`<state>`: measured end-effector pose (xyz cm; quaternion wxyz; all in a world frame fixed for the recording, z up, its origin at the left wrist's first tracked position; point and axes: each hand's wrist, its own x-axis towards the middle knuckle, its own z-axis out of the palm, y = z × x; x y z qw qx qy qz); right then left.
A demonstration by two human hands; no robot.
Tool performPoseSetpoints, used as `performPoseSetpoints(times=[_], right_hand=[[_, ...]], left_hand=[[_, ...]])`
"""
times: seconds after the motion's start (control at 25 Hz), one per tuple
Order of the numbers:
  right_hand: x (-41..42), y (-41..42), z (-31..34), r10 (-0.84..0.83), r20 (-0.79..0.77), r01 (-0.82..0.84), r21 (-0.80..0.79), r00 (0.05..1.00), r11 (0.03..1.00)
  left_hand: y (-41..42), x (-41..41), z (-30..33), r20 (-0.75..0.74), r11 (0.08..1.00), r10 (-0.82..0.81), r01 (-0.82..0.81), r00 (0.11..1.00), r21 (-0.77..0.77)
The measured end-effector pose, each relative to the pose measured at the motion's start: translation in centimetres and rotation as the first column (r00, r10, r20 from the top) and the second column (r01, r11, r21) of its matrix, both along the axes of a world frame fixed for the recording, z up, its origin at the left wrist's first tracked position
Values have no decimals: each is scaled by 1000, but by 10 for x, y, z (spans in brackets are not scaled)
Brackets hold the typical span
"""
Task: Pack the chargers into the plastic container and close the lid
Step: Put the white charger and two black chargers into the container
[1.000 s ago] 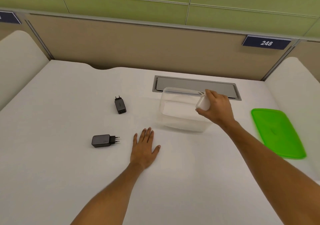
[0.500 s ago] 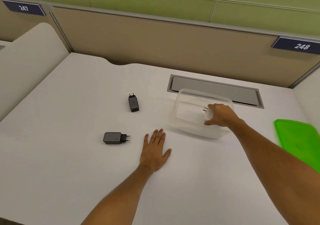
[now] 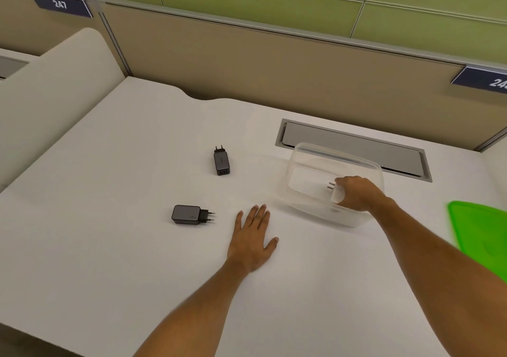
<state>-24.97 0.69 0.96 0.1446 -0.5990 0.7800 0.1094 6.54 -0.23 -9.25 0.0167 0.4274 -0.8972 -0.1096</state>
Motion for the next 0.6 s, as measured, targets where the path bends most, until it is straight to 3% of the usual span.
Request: performPoseSetpoints(times=[0.28,0.4,0.52,0.6], right_hand=[[-3,-2,15,-95,79,100,-55,992,993],[15,-16,35,-41,48,53,-285,998,957],[57,-41,55,114,30,-82,-521,993,849],[93,-56,64,230,46,-159,-595,972,788]], left_hand=[[0,1,2,2,1000,2,-2,1000,0],[0,1,3,-1,1000,5,-5,1000,0],[-1,1,2,1,1000,-2,2,1000,3],[-1,1,2,0,1000,-2,2,1000,7]])
